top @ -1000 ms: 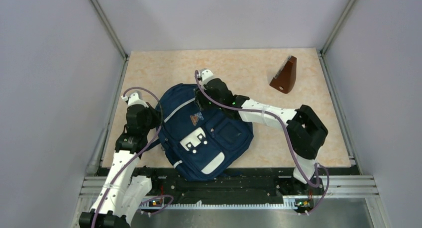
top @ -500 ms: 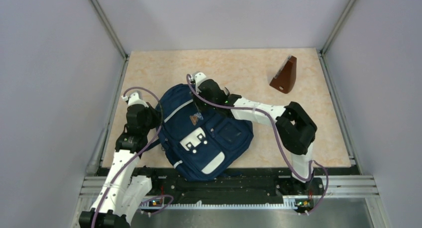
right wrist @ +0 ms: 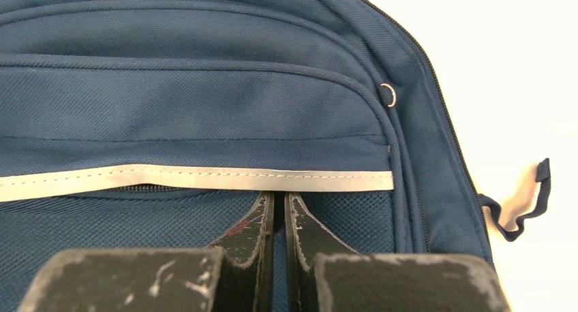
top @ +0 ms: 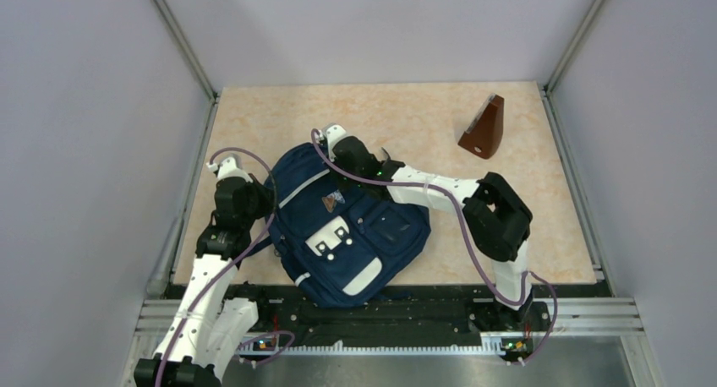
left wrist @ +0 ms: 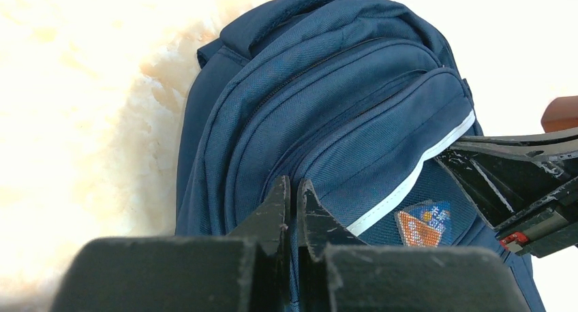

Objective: Pack the student bag
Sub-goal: Zip the student bag at the center of the board.

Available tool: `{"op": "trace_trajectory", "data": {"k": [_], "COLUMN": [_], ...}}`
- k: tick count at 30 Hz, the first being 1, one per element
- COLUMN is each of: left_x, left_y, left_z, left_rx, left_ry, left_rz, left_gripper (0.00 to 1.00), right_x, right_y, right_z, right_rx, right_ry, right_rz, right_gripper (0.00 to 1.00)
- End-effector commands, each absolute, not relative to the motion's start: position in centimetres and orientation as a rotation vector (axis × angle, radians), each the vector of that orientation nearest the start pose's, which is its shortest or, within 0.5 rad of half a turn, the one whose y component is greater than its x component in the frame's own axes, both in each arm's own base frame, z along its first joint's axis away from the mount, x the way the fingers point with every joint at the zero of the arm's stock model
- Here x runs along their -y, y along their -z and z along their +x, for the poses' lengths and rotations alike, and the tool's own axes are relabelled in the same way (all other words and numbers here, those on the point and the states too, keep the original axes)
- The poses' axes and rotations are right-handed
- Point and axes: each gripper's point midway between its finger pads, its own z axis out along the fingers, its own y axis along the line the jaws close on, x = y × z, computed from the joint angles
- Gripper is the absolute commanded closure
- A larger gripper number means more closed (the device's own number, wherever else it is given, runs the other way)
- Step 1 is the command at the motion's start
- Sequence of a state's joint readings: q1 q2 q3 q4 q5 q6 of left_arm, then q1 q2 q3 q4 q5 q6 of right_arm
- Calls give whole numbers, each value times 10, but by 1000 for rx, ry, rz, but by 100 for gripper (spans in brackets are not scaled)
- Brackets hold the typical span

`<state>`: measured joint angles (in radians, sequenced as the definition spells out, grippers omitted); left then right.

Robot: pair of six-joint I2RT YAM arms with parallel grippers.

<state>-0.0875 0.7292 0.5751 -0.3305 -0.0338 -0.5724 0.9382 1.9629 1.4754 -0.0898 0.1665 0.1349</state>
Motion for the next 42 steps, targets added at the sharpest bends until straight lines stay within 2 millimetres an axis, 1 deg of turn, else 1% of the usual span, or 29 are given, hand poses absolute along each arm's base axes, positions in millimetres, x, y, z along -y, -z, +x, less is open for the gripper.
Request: {"op": "trace_trajectory", "data": {"k": [1,5,7,9,14,22,29,32,33,35,38,40,42], "left_x": [47,47,47,52,52,53,54,55,56,58,60,60,60], "left_y": [-186,-186,-187,-187,-188,-188,-189,-191,-192,-194,-197,-200,-201], "left_z": [283,283,283,282,282,282,281,280,280,279,277,277,276], "left_rx": [-1956,-1956,-1953,-1960,-1959,-1956,-1954,-1950,-1949,-1947,-1943,-1939,-1937], "left_ry": [418,419,420,447,451,454,461,474,481,494,502,505,506], "left_rz": [-484,-484,-483,-466,-463,-463,-460,-456,-451,-444,-436,-431,-427], "left_gripper": [100,100,100,100,100,100,100,100,100,100,100,100,100], "right_x": [-447,-464,-473,-481,-500,-518,-534,-539,-543,-548,-553,-552,-554], "right_y": [-153,-162,-165,-168,-177,-189,-196,-195,-197,-195,-187,-176,-173], "right_z": [326,305,295,287,268,247,225,217,216,216,219,219,216], "right_rx": [-2003,-1991,-1982,-1970,-1944,-1907,-1855,-1850,-1830,-1824,-1834,-1864,-1864], "right_ry": [-598,-733,-767,-791,-870,-960,-1023,-1058,-1078,-1089,-1072,-1056,-1069], "right_rz": [-785,-817,-838,-855,-881,-922,-990,-1019,-1021,-1030,-1047,-1070,-1092], "right_gripper": [100,100,100,100,100,100,100,100,100,100,100,100,100]}}
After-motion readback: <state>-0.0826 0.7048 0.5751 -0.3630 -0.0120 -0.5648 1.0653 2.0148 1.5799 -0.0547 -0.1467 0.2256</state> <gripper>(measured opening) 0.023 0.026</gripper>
